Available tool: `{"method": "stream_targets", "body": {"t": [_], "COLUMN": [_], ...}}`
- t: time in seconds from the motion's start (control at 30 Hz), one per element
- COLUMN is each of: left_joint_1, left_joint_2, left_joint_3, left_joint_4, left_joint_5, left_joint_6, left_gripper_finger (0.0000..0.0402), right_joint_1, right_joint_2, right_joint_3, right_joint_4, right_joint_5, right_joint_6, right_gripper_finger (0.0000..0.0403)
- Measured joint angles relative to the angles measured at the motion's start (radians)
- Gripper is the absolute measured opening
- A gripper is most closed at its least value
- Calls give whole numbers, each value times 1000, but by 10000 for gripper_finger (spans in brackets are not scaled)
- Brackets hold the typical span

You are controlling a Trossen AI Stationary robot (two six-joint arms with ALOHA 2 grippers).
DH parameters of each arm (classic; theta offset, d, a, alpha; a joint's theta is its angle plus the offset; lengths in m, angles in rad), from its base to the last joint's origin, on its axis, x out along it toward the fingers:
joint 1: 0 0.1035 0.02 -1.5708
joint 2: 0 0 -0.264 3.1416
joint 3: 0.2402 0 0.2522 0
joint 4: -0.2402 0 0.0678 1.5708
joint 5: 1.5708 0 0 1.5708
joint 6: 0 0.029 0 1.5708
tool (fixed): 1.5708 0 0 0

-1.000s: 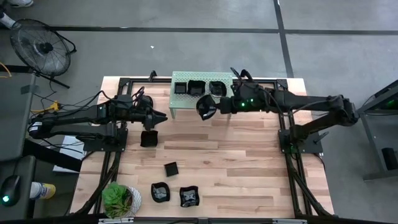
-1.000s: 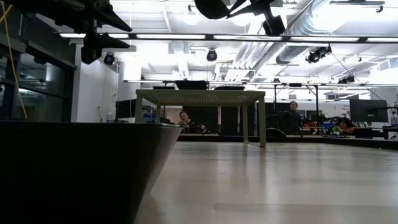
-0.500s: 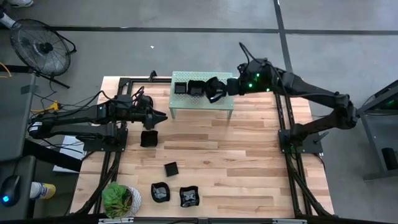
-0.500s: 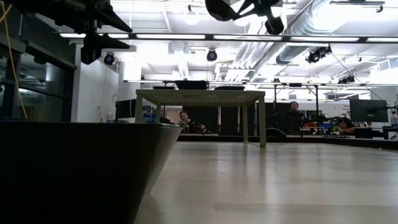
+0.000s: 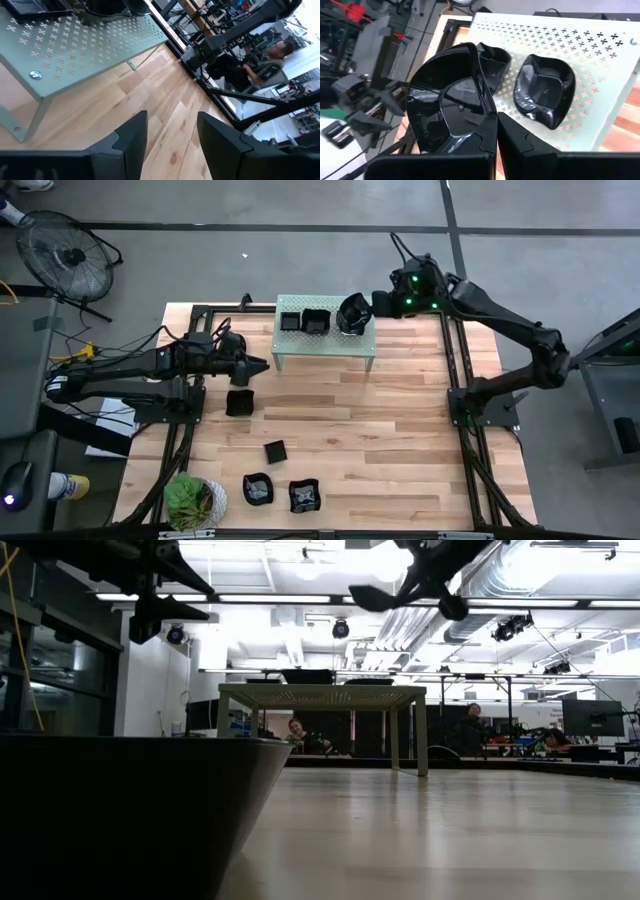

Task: Pick & Place Mini shaped plates
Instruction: Stack the leaf shaped plate on top of the leaf shaped plate on the shelf

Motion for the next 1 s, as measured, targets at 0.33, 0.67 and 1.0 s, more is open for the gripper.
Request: {"method": "stream_targets", "body": {"t": [0.33, 0.67, 1.0], "left_joint_1": [0, 0, 0], "left_joint_2": [0, 0, 0], "left_joint_3": [0, 0, 0], "left_joint_4": [0, 0, 0], "left_joint_5": [-10, -11, -35], "left_joint_6": [-18, -21, -21], "left_gripper_finger": [169, 169, 169], "right_joint_1": [-75, -134, -171], "right_joint_2": [117, 177, 192], "right_joint_3": [0, -1, -1], "right_joint_4": [2, 77, 2], "right_joint_5": [-96, -167, -168], "right_joint_6": [-64, -78, -128], "right_gripper_finger": [0, 0, 0]}}
